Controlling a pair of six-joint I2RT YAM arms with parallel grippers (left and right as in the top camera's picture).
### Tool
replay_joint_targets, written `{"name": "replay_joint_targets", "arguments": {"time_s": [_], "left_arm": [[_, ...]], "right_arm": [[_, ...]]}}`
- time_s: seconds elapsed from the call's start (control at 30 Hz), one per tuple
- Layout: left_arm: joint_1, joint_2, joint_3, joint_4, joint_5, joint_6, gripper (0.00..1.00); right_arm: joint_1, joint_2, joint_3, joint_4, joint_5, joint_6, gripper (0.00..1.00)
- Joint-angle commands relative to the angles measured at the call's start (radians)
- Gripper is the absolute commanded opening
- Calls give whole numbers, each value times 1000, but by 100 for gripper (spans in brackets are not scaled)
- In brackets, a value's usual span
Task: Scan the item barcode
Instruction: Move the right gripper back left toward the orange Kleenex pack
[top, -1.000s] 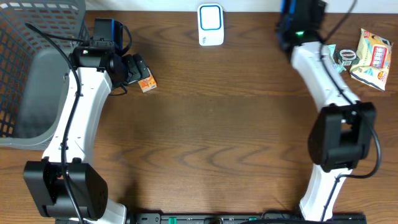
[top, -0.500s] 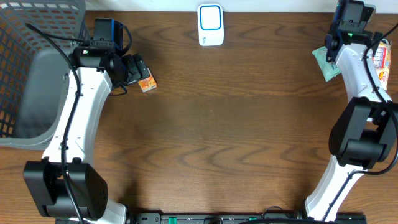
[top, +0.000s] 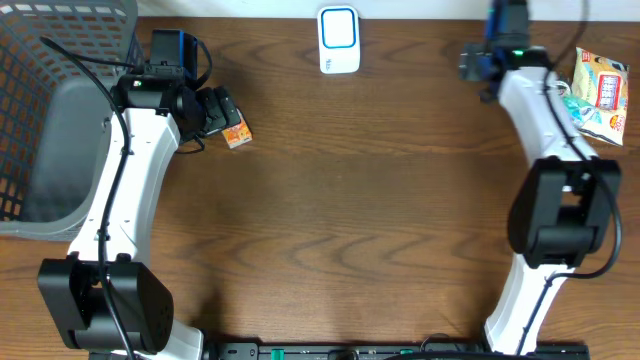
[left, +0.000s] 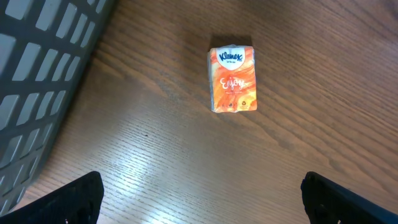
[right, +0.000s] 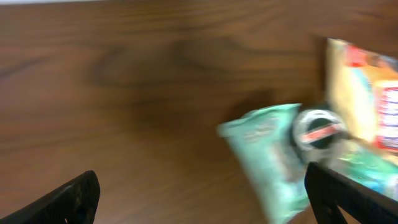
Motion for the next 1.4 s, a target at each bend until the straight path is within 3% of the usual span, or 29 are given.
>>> {"name": "replay_joint_targets", "arguments": {"time_s": [0.0,0.33,0.67,1.03,1.37], "left_arm": [[3,5,5,-3,-13,6,100],[3,4,5,-3,-13,6,100],[3,5,5,-3,-13,6,100],[3,5,5,-3,-13,6,100],[3,5,5,-3,-13,6,100]], "right_arm": [[79,-41,-2,-21,-20,6,99],[294,-50,-2,-62,-208,6,99],[361,-50,-2,-62,-717,6,99],[391,-42,-2,-72,-727,6,95],[394,23,-2,-59,-886,6,99]]}}
